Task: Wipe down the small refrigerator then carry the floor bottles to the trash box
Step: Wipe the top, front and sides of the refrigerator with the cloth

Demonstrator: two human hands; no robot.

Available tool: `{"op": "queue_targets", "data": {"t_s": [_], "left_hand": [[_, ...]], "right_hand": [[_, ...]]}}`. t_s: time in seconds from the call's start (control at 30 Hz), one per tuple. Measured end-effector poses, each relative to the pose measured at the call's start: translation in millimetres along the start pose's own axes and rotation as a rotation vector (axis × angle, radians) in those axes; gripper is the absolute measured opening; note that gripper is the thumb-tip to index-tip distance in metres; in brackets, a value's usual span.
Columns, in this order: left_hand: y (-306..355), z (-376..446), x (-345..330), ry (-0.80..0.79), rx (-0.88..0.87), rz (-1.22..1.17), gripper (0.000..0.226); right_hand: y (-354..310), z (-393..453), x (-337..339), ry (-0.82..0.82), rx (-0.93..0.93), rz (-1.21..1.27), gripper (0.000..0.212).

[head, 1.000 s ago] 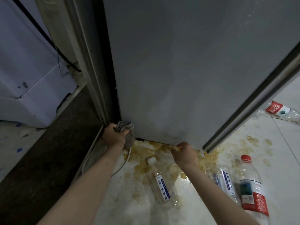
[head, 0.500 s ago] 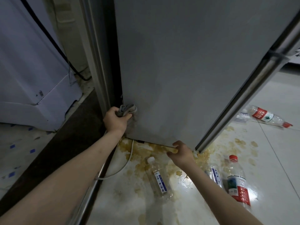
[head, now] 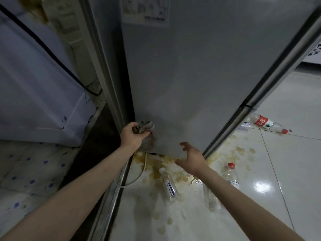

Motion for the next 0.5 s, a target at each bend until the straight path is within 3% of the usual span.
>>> {"op": "queue_targets", "data": {"t_s": [0.23, 0.5], "left_hand": [[63.2, -47.7, 32.3, -0.25, 0.134, -0.085, 0.021], [141.1, -109.8, 86.3, -0.483, 0.266, -0.235, 0.021]], "right_hand": [[-66.8, -40.6, 62.7, -0.125, -0.049, 0.093, 0.086], [-130.1, -98.2, 119.3, -0.376, -0.138, 0.46, 0.08]]}}
Point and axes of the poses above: each hand's wrist, its own z-axis towards the middle knuckle, its own x-axis out of the back of the hand, y = z × x, the point moved 6 cm from there along z, towards the middle knuckle, and after that the axes turned 10 degrees about z, right-handed, at the moved point
